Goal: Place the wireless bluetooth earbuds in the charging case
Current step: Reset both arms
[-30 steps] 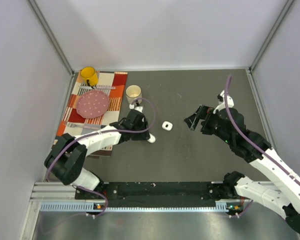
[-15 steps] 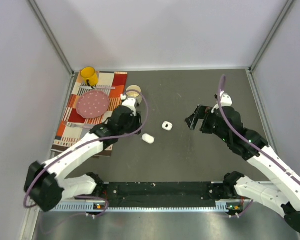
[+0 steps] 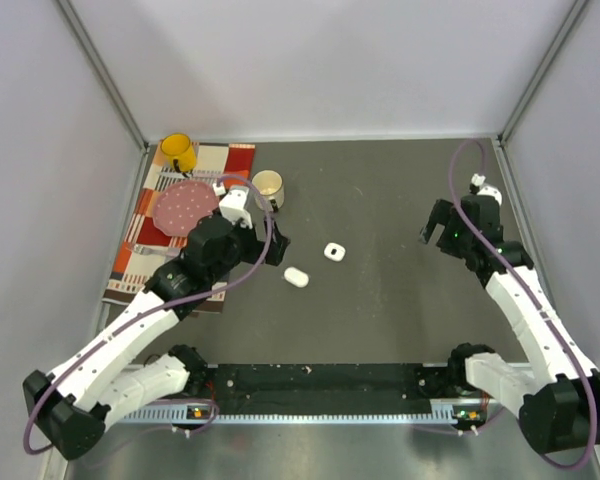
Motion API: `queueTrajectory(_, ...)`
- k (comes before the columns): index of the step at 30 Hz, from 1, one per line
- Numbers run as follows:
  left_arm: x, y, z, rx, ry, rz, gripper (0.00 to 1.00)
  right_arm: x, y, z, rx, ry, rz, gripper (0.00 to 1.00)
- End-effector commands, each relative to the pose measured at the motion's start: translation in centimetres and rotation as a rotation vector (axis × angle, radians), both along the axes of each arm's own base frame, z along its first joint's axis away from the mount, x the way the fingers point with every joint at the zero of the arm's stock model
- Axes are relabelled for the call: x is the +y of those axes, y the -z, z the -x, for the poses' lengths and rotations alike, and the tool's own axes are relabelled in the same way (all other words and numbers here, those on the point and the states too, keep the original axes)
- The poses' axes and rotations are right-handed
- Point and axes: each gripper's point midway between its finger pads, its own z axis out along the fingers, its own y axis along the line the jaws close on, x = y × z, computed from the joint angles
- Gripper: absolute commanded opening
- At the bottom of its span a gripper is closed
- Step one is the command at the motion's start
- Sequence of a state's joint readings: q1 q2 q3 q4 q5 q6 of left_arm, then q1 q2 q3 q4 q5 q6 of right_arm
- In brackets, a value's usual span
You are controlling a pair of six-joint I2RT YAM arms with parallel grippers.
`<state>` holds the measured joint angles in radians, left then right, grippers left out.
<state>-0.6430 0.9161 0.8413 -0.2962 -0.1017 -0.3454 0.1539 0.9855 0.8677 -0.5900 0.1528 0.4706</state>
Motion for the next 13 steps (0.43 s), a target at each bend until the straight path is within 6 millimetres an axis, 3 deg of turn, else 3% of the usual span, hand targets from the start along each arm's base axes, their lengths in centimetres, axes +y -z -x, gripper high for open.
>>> queueTrajectory(1, 0.9, -2.7, 0.2, -0.082, -0.047, 0.087, 0.99, -0.8, 0.0, -1.3, -0.081, -0.014, 0.034, 0.99)
queueTrajectory(5, 1.6, -3.2, 1.0, -0.106, -0.047, 0.083, 0.99, -3.0, -0.9, -1.8, -0.218, 0.088, 0.095, 0.99)
queueTrajectory(9, 2.5, -2.6, 1.3, -0.099, -0.074, 0.069, 0.99, -6.1, 0.5, -0.8, -0.256, 0.209, 0.212, 0.99)
queueTrajectory(13, 4.1, -2.4, 1.4, -0.113, -0.136, 0.037, 0.99, -7.4, 1.5, -0.3, -0.260, 0.253, 0.275, 0.99)
